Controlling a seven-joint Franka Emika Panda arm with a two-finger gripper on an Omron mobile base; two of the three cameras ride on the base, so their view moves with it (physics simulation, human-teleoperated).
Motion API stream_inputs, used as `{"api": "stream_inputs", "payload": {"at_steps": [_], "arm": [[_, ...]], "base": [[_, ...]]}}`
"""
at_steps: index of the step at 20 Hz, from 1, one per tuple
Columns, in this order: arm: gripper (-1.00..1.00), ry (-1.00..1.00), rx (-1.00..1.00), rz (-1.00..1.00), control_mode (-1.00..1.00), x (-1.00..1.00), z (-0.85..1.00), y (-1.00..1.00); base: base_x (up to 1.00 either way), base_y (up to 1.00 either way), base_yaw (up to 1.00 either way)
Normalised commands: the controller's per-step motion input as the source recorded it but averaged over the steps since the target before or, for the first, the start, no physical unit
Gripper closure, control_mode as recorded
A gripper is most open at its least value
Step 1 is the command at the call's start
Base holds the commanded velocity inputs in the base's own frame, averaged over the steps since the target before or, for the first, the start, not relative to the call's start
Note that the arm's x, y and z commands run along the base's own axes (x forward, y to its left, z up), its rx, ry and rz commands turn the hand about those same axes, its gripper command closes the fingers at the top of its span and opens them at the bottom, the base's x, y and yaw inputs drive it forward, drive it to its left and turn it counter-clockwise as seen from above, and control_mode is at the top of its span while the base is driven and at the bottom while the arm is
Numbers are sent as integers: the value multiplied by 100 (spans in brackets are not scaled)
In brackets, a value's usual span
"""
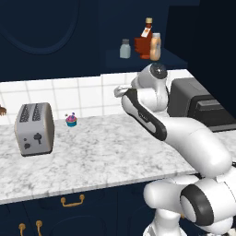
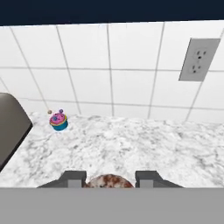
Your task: Put the shaker and condiment bottle from the counter next to their counterparts in the cabinet.
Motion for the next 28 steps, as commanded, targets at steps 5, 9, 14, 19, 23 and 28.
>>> {"api": "stream_inputs", "payload": {"at_steps": [5, 9, 14, 19, 23, 28], "arm": [[100, -7, 0, 0, -100, 0, 52, 0], [100, -18, 0, 0, -100, 0, 43, 0], [100, -21, 0, 0, -100, 0, 39, 0], [100, -9, 0, 0, -100, 0, 36, 0], [100, -1, 0, 0, -100, 0, 43, 0], [100, -2, 0, 0, -100, 0, 47, 0]], "base": [[0, 0, 0], [0, 0, 0], [0, 0, 0], [0, 0, 0], [0, 0, 0], [0, 0, 0]]}}
